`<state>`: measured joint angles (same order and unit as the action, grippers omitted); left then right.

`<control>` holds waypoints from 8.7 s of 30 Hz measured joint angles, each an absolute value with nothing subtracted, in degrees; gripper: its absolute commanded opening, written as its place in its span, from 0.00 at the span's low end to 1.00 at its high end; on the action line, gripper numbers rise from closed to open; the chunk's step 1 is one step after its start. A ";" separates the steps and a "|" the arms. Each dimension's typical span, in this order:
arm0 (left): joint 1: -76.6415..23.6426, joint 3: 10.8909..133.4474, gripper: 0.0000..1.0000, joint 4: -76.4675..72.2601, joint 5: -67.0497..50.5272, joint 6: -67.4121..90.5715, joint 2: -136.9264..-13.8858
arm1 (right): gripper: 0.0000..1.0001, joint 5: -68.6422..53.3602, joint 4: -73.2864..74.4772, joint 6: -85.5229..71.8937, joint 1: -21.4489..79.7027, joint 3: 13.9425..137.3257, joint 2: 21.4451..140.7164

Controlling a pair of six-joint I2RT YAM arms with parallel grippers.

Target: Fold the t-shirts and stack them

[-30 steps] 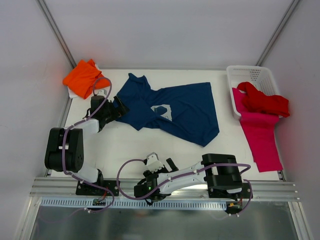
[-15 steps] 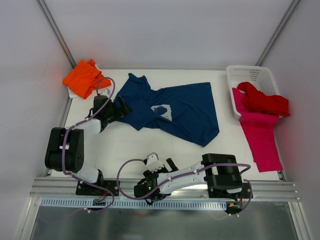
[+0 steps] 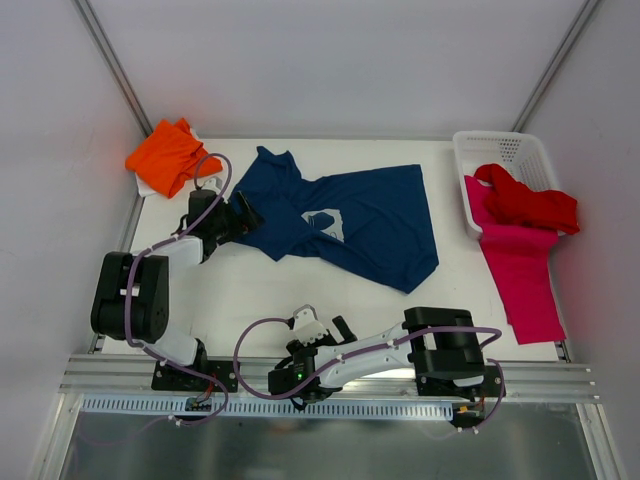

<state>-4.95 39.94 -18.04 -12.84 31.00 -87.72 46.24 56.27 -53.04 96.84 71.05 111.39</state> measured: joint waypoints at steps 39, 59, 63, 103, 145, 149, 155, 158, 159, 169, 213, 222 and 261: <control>-4.95 45.12 0.00 -9.85 -11.46 30.59 -85.25 | 0.99 47.79 54.22 -51.90 96.47 69.73 110.80; -6.42 34.76 0.00 11.46 -12.08 37.28 -42.33 | 0.99 49.50 51.64 -53.08 96.68 67.09 109.06; -6.46 32.80 0.00 16.64 -13.02 40.42 -34.22 | 0.99 49.71 51.68 -53.39 96.92 67.05 109.06; -7.55 28.71 0.99 47.16 -3.40 58.85 -9.52 | 0.99 51.20 61.04 -67.24 91.20 54.35 82.08; -8.69 11.07 0.00 19.40 -4.40 54.33 -31.46 | 0.99 7.33 6.48 -33.01 32.34 24.21 61.47; -8.71 11.07 0.00 18.24 -4.51 54.11 -32.27 | 0.99 10.87 12.49 -32.93 32.21 23.40 57.36; -10.37 11.07 0.00 17.98 -4.54 54.15 -31.86 | 0.99 16.47 21.28 -33.39 31.77 20.49 48.03; -11.31 11.07 0.00 17.69 -4.21 54.19 -32.29 | 0.99 17.82 23.90 -33.45 31.40 20.21 46.00; -11.55 11.03 0.00 17.56 -4.14 54.22 -32.73 | 0.99 18.11 24.49 -33.47 31.38 20.21 45.56; -21.12 9.80 0.00 13.61 -2.44 58.67 -39.18 | 0.99 19.94 28.38 -29.26 31.35 28.32 46.11; -29.78 54.68 0.00 4.10 18.76 35.03 -83.44 | 0.20 -9.37 16.58 -15.40 13.30 95.33 115.98; -20.40 70.61 0.00 -4.45 7.03 31.88 -107.63 | 0.00 -12.01 19.38 -15.14 11.55 104.47 129.78; -6.02 118.58 0.00 -0.62 -19.35 37.26 -147.26 | 0.86 -32.29 -3.73 -23.68 -3.05 101.43 135.70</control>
